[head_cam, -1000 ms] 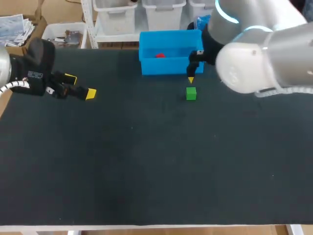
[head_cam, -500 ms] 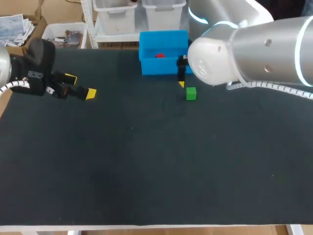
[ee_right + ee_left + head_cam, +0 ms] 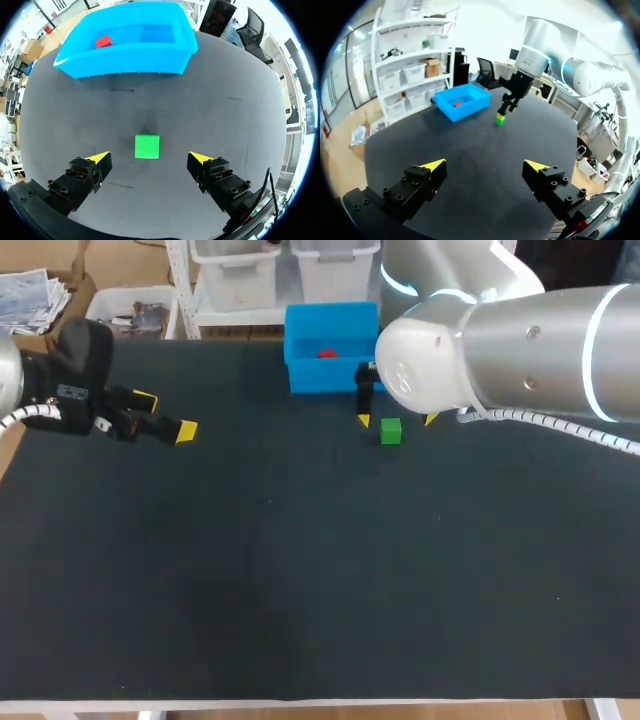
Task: Use the left arm to pick the red cube and place it into the blue plastic box first, then use the right arm to grasp the green cube and put it into the same blue plastic box after the first action is fully finished.
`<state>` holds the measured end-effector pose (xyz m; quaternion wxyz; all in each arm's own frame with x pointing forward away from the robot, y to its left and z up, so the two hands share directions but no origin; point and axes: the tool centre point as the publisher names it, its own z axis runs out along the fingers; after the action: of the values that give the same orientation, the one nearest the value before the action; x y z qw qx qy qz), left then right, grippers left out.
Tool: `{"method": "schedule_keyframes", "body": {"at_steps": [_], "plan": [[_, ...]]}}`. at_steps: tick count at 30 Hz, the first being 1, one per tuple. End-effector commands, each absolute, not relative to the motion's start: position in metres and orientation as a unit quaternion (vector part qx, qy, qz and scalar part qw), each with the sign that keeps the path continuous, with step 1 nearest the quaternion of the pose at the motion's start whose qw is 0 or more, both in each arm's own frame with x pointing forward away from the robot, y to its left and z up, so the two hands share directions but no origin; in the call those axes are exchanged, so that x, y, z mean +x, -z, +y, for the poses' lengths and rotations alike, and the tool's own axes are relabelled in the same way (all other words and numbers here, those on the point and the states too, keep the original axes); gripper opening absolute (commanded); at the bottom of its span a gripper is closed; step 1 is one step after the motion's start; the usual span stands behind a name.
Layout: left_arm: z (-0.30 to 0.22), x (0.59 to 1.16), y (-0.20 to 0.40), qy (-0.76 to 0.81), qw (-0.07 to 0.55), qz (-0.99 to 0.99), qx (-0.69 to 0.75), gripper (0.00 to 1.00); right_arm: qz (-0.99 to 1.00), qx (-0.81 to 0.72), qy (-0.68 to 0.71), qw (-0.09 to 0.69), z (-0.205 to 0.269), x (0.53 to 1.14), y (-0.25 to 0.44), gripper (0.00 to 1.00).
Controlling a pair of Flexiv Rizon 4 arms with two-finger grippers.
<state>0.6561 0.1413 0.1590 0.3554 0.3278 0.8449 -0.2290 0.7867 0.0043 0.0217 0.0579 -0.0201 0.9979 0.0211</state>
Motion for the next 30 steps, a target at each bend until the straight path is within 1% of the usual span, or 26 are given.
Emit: {"method": "schedule_keyframes", "body": {"at_steps": [1, 15, 23, 24, 25, 27, 28, 29, 30], "plan": [[0.144, 0.655, -0.157, 0.233, 0.361, 0.841, 0.329, 1.0, 0.998, -0.028, -0.024, 0.05, 0.008, 0.794, -0.011, 1.0], [0.144, 0.655, -0.157, 0.233, 0.361, 0.841, 0.329, 1.0, 0.997, -0.065, -0.028, 0.044, 0.015, 0.802, 0.011, 1.0], [0.144, 0.655, -0.157, 0.233, 0.361, 0.841, 0.329, 1.0, 0.996, -0.07, -0.023, 0.041, 0.008, 0.807, 0.015, 1.0], [0.144, 0.655, -0.157, 0.233, 0.361, 0.841, 0.329, 1.0, 0.996, -0.07, -0.023, 0.041, 0.007, 0.807, 0.016, 0.9], [0.144, 0.655, -0.157, 0.233, 0.361, 0.841, 0.329, 1.0, 0.996, -0.07, -0.022, 0.041, 0.005, 0.807, 0.017, 0.61], [0.144, 0.655, -0.157, 0.233, 0.361, 0.841, 0.329, 1.0, 0.997, -0.069, -0.022, 0.041, 0.003, 0.808, 0.018, 0.25], [0.144, 0.655, -0.157, 0.233, 0.361, 0.841, 0.329, 1.0, 0.997, -0.069, -0.022, 0.041, 0.003, 0.808, 0.018, 0.03], [0.144, 0.655, -0.157, 0.233, 0.361, 0.841, 0.329, 1.0, 0.997, -0.068, -0.022, 0.041, 0.002, 0.808, 0.018, 0.0], [0.144, 0.655, -0.157, 0.233, 0.361, 0.841, 0.329, 1.0, 0.997, -0.068, -0.023, 0.041, 0.002, 0.808, 0.019, 0.0]]}}
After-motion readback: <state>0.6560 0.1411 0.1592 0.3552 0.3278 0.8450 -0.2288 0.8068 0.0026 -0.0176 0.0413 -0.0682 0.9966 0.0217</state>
